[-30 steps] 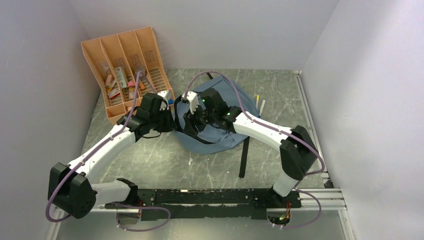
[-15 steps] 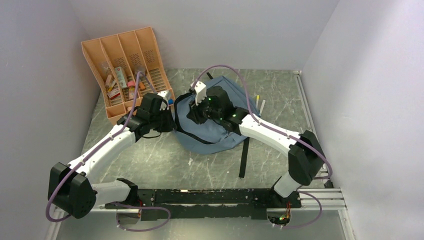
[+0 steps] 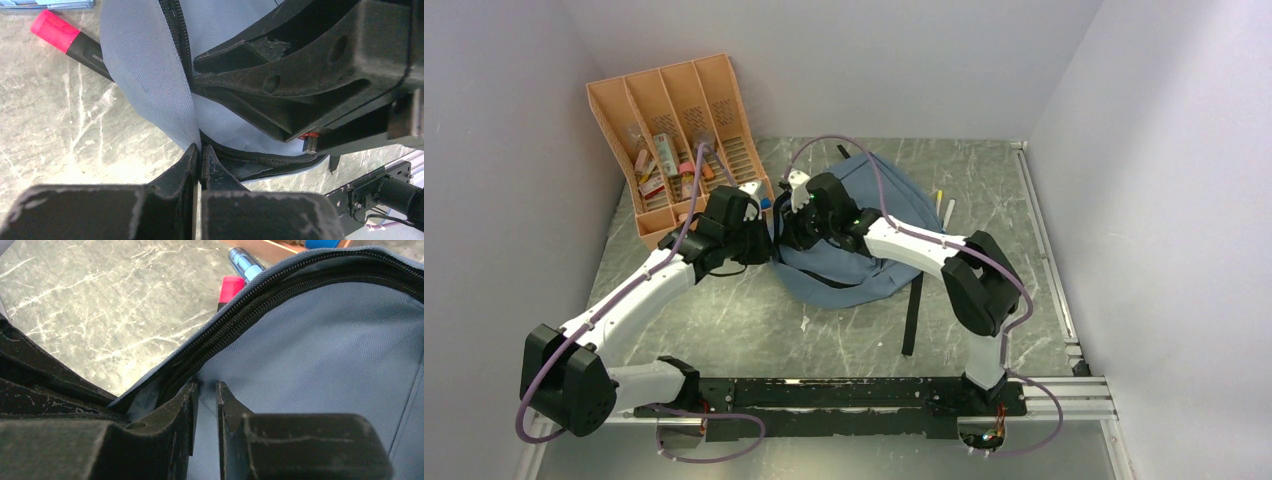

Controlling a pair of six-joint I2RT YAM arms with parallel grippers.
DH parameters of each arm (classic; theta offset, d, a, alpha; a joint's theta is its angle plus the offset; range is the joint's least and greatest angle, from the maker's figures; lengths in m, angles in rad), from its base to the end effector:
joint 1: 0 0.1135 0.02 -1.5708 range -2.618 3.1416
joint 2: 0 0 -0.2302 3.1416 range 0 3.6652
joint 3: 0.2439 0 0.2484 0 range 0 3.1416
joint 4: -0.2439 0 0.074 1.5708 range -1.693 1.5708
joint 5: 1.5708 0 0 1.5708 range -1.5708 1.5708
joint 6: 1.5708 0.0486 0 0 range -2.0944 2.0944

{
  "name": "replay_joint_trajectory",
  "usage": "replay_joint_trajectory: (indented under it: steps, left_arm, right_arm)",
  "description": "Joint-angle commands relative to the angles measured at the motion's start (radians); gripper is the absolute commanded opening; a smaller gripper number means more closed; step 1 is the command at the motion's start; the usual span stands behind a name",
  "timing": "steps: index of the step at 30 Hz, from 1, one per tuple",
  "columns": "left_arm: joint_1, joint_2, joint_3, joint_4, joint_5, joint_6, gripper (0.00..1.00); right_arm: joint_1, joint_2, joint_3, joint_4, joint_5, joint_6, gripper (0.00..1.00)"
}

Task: Pack the student bag
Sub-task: Zip the student bag at the center of the board.

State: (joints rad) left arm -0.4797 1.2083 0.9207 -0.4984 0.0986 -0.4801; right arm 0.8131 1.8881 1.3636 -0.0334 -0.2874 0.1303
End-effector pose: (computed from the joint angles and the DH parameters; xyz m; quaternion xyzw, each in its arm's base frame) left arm 0.2400 -0.1302 0.2313 0.0187 0.9229 -0.2167 0.3178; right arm 0.2875 0.3239 0.1996 -0.3552 0.7923 0.3297 0.3707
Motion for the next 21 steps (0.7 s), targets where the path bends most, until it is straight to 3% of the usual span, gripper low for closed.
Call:
replay_joint_trajectory:
  steps: [1,6,10,14,16,18,21]
  left_arm:
    - [-0.004,-0.017,0.002,0.024,0.018,-0.009,0.05]
    - [-0.005,-0.001,0.015,0.021,0.007,0.0,0.05]
    - [-0.005,0.003,0.038,-0.004,-0.043,0.022,0.05]
    - [-0.005,-0.007,0.081,-0.022,-0.097,0.049,0.24]
    - [-0.004,-0.015,0.106,-0.028,-0.143,0.063,0.41]
    - [-0.005,-0.026,0.135,-0.03,-0.176,0.073,0.53]
    - [-0.008,-0.062,0.15,0.003,-0.202,0.091,0.63]
  right_arm:
    - [0.0,-0.049,-0.012,0.013,0.01,0.014,0.24]
    - [-0.002,-0.196,-0.106,0.029,0.129,0.013,0.36]
    - [-0.005,-0.372,-0.243,0.029,0.36,0.055,0.45]
    - [-0.026,-0.541,-0.394,0.002,0.625,0.186,0.48]
    - [-0.063,-0.611,-0.459,-0.032,0.702,0.271,0.48]
    - [-0.14,-0.669,-0.537,-0.063,0.708,0.356,0.48]
    - [-0.272,-0.741,-0.63,-0.071,0.573,0.458,0.48]
